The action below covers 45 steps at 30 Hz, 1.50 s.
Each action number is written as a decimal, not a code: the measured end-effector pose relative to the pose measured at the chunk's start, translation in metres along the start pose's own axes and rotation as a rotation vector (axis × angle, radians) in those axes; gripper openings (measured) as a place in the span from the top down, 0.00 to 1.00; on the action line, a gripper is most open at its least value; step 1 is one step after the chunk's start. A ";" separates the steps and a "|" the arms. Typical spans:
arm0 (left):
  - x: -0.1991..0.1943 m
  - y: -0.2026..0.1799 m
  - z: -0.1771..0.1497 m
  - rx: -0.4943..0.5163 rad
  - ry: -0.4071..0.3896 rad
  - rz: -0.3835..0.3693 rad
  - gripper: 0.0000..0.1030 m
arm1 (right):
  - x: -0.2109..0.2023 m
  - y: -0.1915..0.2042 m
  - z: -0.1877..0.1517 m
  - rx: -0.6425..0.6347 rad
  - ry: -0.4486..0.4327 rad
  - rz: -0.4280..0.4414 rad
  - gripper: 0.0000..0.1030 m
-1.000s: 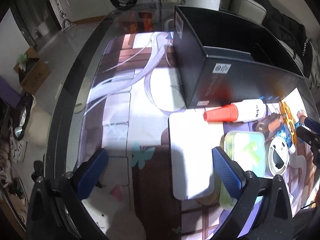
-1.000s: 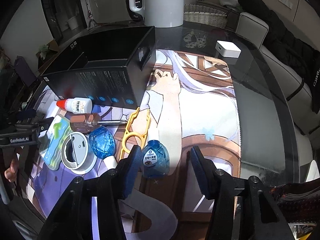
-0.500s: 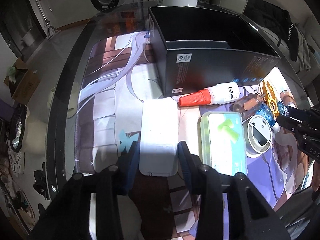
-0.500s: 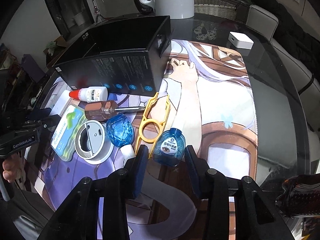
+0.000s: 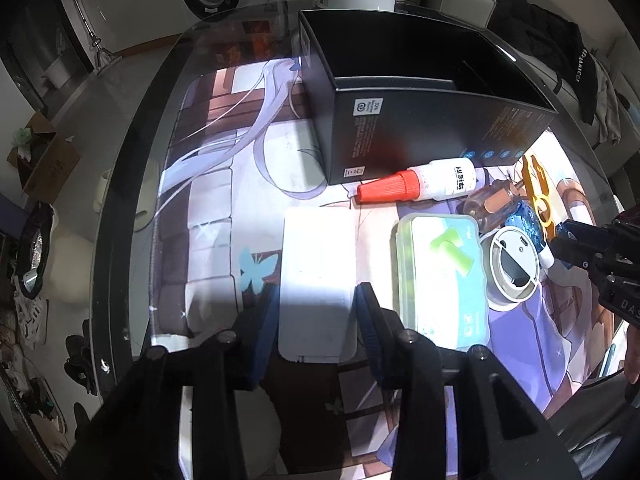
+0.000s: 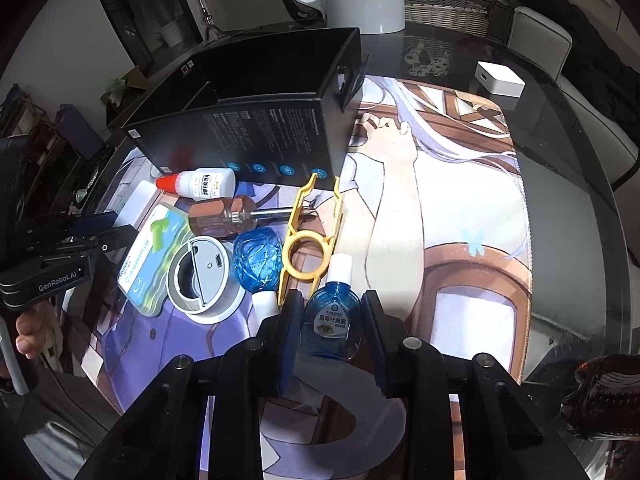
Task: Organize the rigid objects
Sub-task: 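Close left gripper on white block while right gripper closes on blue bottle, then lift white block with left gripper while right carries blue bottle over black box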
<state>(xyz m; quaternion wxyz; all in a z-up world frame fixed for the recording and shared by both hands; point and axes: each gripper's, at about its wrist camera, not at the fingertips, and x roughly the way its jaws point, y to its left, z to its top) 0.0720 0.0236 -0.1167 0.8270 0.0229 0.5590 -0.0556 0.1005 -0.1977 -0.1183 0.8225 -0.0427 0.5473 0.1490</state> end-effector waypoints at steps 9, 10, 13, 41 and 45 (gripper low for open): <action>0.001 0.000 -0.002 0.004 -0.017 0.018 0.60 | 0.000 0.005 -0.004 -0.029 0.013 -0.001 0.66; 0.001 0.000 -0.002 0.002 -0.015 0.016 0.60 | -0.001 0.004 -0.005 -0.029 0.015 0.003 0.65; 0.001 0.000 -0.001 0.007 -0.011 0.010 0.63 | -0.001 0.002 -0.007 -0.036 0.020 -0.006 0.65; -0.113 -0.017 -0.002 0.076 -0.509 0.019 0.64 | -0.094 0.048 -0.006 -0.121 -0.460 -0.003 0.70; -0.140 -0.020 -0.012 0.098 -0.647 0.037 0.64 | -0.119 0.059 -0.014 -0.164 -0.616 -0.021 0.70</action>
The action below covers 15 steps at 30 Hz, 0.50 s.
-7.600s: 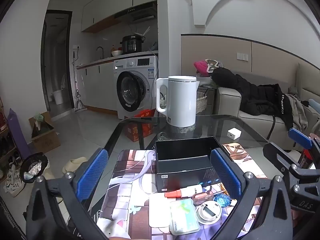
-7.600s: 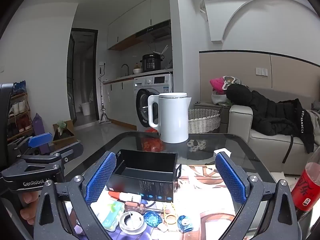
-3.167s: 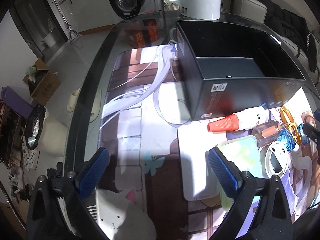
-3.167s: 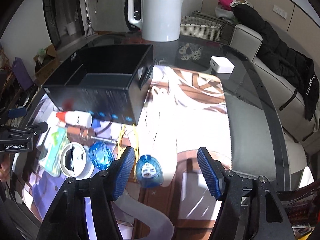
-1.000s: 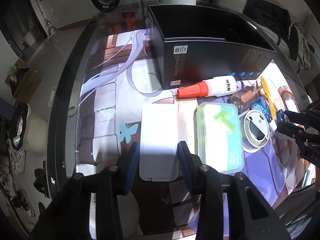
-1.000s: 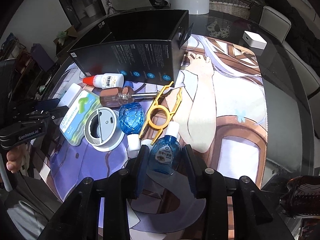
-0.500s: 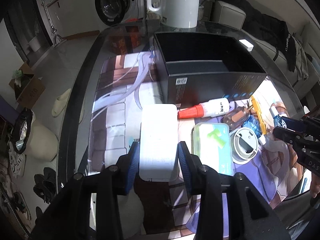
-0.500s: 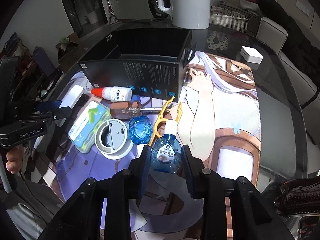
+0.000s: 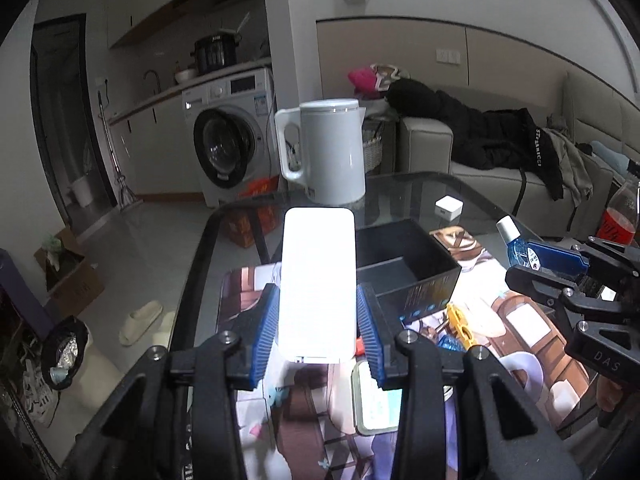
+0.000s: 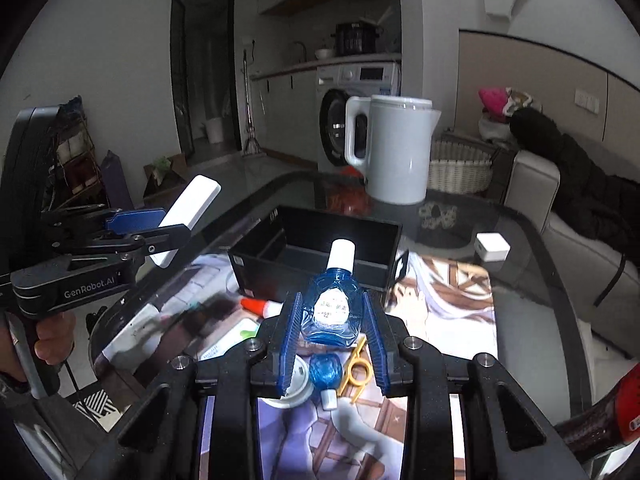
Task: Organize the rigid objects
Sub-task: 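Lift white block with left gripper while right carries blue bottle over black box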
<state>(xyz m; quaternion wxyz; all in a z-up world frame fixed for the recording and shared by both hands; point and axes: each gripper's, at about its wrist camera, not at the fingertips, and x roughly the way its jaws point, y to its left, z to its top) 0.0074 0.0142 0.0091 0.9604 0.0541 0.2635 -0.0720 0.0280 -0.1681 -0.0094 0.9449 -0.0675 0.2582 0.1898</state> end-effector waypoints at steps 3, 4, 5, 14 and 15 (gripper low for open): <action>-0.012 0.002 0.004 -0.004 -0.073 0.000 0.64 | -0.021 0.011 0.003 -0.031 -0.119 -0.005 0.70; -0.016 0.002 0.004 -0.004 -0.094 0.001 0.64 | -0.028 0.013 0.004 -0.042 -0.158 -0.006 0.70; -0.019 0.002 0.004 -0.003 -0.112 0.001 0.64 | -0.034 0.018 0.005 -0.060 -0.194 -0.008 0.70; -0.029 0.005 0.006 -0.018 -0.173 -0.003 0.64 | -0.046 0.024 0.014 -0.044 -0.249 -0.003 0.70; -0.028 0.005 0.007 -0.020 -0.170 -0.006 0.64 | -0.045 0.023 0.015 -0.045 -0.247 -0.005 0.70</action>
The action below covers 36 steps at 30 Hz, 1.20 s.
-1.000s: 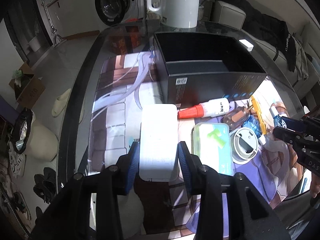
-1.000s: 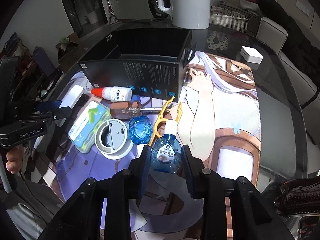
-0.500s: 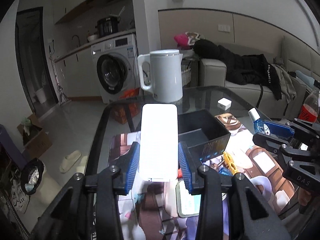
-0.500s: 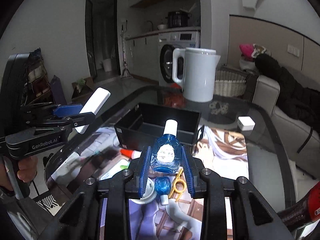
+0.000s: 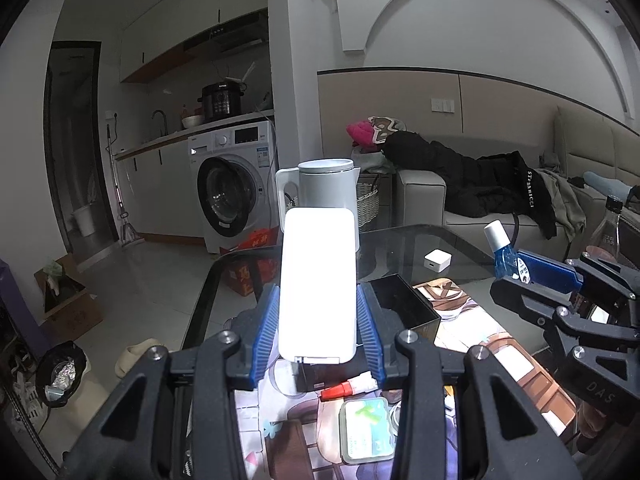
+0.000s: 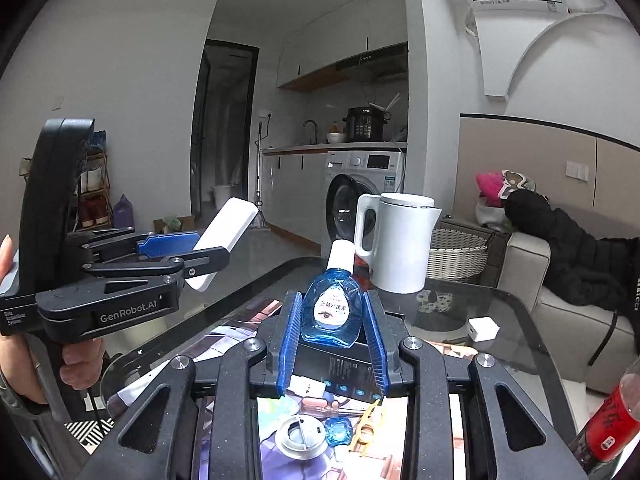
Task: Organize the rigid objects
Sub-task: 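Lift white block with left gripper while right carries blue bottle over black box, then open left gripper dropping block into box while right releases bottle inside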
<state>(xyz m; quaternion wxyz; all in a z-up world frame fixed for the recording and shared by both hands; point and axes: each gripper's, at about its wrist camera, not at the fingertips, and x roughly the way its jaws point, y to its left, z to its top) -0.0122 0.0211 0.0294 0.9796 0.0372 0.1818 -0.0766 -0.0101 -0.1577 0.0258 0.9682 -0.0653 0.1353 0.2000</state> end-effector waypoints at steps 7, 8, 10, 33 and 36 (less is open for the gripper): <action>0.017 -0.006 0.009 -0.034 -0.004 -0.017 0.64 | 0.005 0.005 0.007 0.006 -0.017 -0.009 0.70; 0.019 -0.007 0.011 -0.037 -0.006 -0.020 0.64 | 0.007 0.005 0.009 0.007 -0.020 -0.008 0.70; 0.027 -0.008 0.015 -0.046 -0.006 -0.025 0.64 | 0.011 0.005 0.012 0.009 -0.024 -0.009 0.70; 0.145 -0.005 0.007 -0.125 0.225 0.021 0.64 | 0.147 -0.041 0.030 0.194 0.205 -0.053 0.71; 0.163 -0.008 -0.002 -0.128 0.311 0.023 0.64 | 0.163 -0.047 0.017 0.198 0.296 -0.055 0.71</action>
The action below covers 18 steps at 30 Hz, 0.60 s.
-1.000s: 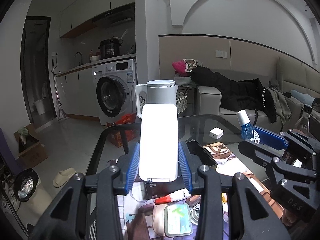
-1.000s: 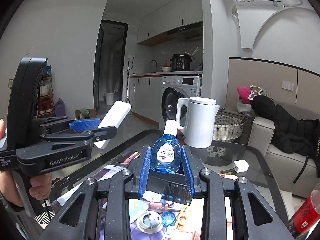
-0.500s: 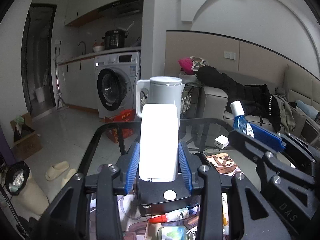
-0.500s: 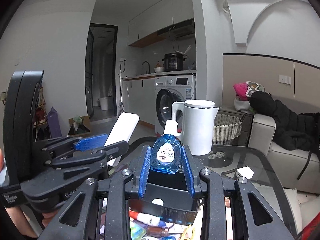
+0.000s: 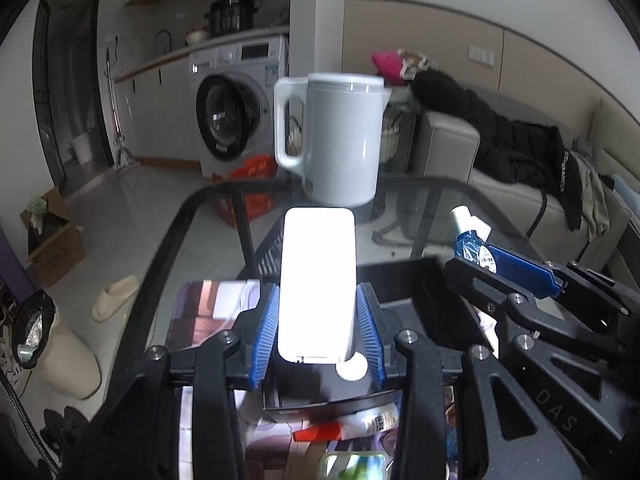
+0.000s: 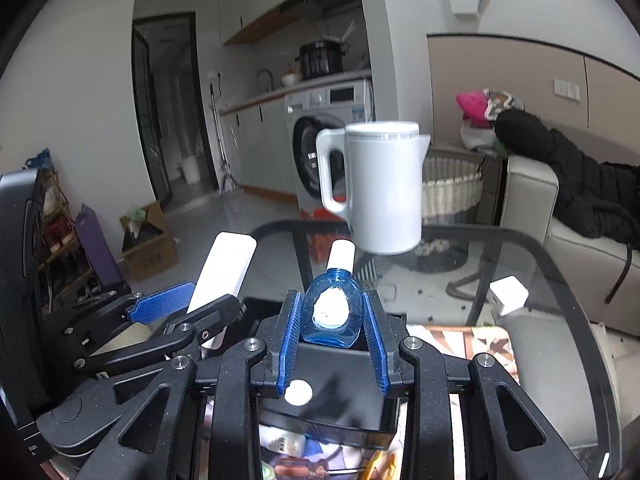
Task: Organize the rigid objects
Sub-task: 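Open left gripper dropping block into box while right releases bottle inside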
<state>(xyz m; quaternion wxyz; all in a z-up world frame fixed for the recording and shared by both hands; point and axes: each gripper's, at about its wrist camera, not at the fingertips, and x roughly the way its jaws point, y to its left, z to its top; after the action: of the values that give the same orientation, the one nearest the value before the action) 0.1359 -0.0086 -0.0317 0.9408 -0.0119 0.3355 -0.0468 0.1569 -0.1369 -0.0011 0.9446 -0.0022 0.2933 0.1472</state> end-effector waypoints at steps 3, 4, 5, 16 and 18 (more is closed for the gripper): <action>0.015 0.000 0.000 -0.013 0.072 -0.004 0.64 | 0.021 -0.005 -0.009 0.015 0.108 0.014 0.71; 0.021 0.000 -0.001 -0.014 0.097 0.000 0.64 | 0.027 -0.007 -0.012 0.020 0.137 0.022 0.71; 0.026 -0.001 -0.002 -0.012 0.121 -0.002 0.64 | 0.033 -0.008 -0.015 0.021 0.165 0.028 0.71; 0.038 -0.002 -0.014 0.029 0.257 -0.012 0.63 | 0.067 -0.011 -0.040 0.030 0.397 0.068 0.70; 0.037 -0.002 -0.014 0.032 0.257 -0.005 0.63 | 0.066 -0.010 -0.041 0.039 0.410 0.076 0.70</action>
<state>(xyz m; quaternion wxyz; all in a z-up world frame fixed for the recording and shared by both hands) 0.1552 -0.0142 -0.0658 0.8900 0.0082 0.4526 -0.0556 0.1889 -0.1320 -0.0721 0.8587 -0.0029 0.4822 0.1736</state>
